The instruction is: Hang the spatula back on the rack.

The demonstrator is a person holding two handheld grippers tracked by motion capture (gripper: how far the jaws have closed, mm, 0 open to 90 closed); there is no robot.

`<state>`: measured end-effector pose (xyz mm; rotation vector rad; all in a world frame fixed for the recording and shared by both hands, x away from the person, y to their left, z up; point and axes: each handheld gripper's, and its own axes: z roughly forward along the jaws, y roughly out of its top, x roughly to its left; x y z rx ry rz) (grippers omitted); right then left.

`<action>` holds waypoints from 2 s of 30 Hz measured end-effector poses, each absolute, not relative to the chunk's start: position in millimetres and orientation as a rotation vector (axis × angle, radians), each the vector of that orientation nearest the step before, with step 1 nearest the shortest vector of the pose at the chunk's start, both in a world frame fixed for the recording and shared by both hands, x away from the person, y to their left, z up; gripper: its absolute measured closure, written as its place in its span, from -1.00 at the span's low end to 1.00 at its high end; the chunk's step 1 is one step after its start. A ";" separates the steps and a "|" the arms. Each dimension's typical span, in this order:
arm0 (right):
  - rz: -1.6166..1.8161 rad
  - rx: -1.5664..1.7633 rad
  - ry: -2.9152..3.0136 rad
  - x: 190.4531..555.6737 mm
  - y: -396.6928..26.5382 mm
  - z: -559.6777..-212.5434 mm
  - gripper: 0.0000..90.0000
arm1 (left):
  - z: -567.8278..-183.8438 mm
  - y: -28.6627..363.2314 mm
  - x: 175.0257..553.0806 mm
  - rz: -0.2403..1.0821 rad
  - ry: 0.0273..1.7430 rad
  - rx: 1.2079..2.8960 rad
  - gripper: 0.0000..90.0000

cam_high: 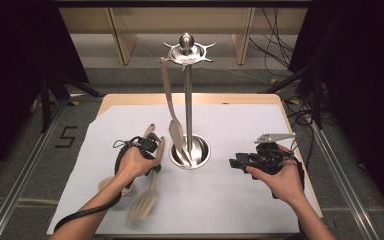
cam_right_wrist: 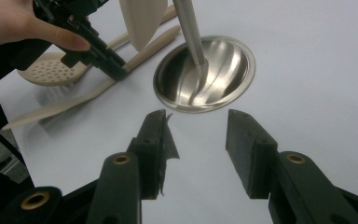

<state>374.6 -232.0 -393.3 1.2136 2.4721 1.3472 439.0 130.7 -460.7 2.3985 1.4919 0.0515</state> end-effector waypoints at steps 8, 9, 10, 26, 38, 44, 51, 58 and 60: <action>1.365 1.237 2.475 373.3 -231.1 -392.3 0.31 | -458.8 129.3 435.3 0.043 1.537 2.393 0.64; 1.363 1.259 2.474 372.1 -230.5 -391.7 0.31 | -459.2 127.7 434.7 0.043 1.562 2.372 0.64; 1.359 1.238 2.466 372.9 -231.1 -392.1 0.31 | -459.4 127.9 434.4 0.036 1.562 2.393 0.61; 1.360 1.238 2.495 371.9 -228.8 -391.8 0.31 | -459.8 129.4 432.3 0.052 1.525 2.463 0.68; 1.371 1.241 2.469 371.8 -230.1 -390.2 0.32 | -446.7 160.6 427.0 0.057 1.527 2.211 0.71; 1.380 1.220 2.468 371.5 -227.8 -389.8 0.33 | -432.2 178.0 415.4 0.110 1.466 2.082 0.71; 1.384 1.201 2.457 368.6 -223.1 -387.1 0.34 | -418.9 189.5 398.6 0.165 1.402 1.971 0.71; 1.393 1.122 2.447 362.7 -213.6 -378.5 0.34 | -405.7 190.7 375.5 0.244 1.279 1.930 0.71; 1.395 1.090 2.447 363.0 -211.6 -377.5 0.34 | -403.5 189.4 368.4 0.259 1.248 1.924 0.71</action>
